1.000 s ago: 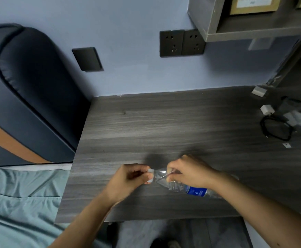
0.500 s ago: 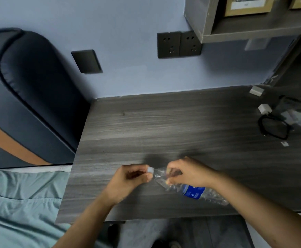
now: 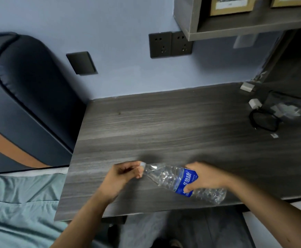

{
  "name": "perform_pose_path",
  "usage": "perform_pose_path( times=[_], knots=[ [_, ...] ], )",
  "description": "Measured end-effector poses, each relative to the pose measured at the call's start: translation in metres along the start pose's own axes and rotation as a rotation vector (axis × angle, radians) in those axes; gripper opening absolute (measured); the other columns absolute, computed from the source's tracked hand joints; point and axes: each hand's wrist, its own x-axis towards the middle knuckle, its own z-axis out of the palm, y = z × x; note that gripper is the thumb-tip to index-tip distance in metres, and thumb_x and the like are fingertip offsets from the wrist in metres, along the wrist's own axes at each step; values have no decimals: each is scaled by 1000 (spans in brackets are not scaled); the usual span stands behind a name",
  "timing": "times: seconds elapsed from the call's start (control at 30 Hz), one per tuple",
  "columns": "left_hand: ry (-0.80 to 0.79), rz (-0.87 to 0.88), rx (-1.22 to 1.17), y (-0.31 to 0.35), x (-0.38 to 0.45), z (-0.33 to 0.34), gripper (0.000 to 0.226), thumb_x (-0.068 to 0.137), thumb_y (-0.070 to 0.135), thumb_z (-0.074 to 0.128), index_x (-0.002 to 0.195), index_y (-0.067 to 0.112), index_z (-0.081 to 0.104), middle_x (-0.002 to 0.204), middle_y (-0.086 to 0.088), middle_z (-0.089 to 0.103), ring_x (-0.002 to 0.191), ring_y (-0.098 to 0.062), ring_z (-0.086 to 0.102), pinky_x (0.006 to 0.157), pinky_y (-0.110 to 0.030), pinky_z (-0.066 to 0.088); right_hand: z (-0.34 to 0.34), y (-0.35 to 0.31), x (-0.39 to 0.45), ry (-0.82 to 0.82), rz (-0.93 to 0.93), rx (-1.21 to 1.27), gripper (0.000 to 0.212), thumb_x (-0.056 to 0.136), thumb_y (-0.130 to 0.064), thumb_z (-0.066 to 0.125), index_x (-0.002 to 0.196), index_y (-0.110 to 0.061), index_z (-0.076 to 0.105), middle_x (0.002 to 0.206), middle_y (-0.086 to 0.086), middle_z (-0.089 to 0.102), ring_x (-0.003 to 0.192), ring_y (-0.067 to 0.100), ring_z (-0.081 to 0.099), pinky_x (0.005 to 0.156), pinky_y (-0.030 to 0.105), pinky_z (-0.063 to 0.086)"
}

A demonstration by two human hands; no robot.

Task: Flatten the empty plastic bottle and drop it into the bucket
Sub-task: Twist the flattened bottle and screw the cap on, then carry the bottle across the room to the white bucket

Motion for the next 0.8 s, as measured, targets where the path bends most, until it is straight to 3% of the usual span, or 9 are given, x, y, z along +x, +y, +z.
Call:
perform_pose_path(
  times=[0.13,0.27,0.37,0.43,0.53,0.6,0.7,0.77,0.8],
  knots=[
    [-42,-57,-61,-7,-3,6,23,84,-3,55,106,-7,62,95,-25,62,85,-28,54,70,-16,52,17,1,-15,48,5,62,26,72,-20,78,68,-20,52,63,-8,57,57,8,52,56,25,39],
    [-84,-86,-74,-16,-5,5,23,84,2,56,104,-7,62,85,-18,64,75,-21,57,67,-14,52,36,-1,-29,117,56,105,34,74,-16,76,58,-24,47,55,-9,54,47,2,47,48,21,35],
    [-112,-97,-48,-24,-9,0,15,85,5,56,92,-3,66,78,-14,64,68,-17,58,64,-12,52,53,-6,-39,200,120,174,33,75,-14,75,58,-22,48,57,-5,55,48,6,47,50,23,36],
    [-142,-112,0,-33,-16,-5,12,86,5,55,83,7,67,77,-10,65,63,-12,62,63,-12,53,67,-10,-47,246,164,202,28,77,-16,74,61,-21,52,59,-6,58,45,0,49,46,16,37],
    [-238,-119,50,-51,-30,-16,16,87,6,54,78,13,66,77,-7,65,56,-1,64,60,-9,53,97,-18,-58,331,239,185,35,76,-23,75,52,-24,49,51,-11,56,40,-9,51,43,8,35],
    [-276,-122,117,-62,-39,-23,21,88,7,54,74,17,66,74,-5,65,57,-2,64,63,-12,53,118,-23,-68,390,287,187,37,76,-24,76,50,-26,48,53,-13,56,48,-6,53,45,7,36],
    [-287,-71,310,-81,-48,-30,26,88,10,55,69,25,63,70,-4,65,66,-17,64,77,-34,51,148,-25,-84,431,364,209,28,77,-25,74,57,-24,54,63,-10,61,65,8,59,55,17,42],
    [-366,-13,492,-93,-54,-30,21,89,15,55,72,26,64,73,-3,66,73,-19,65,79,-34,49,167,-23,-96,452,414,264,15,78,-24,74,73,-11,67,78,3,71,78,20,67,71,30,52],
    [-418,0,547,-98,-58,-28,16,89,17,55,79,22,66,76,-3,66,74,-18,64,78,-32,49,176,-21,-103,458,446,306,21,78,-23,73,84,-3,69,87,11,74,84,24,69,78,35,53]
  ],
)
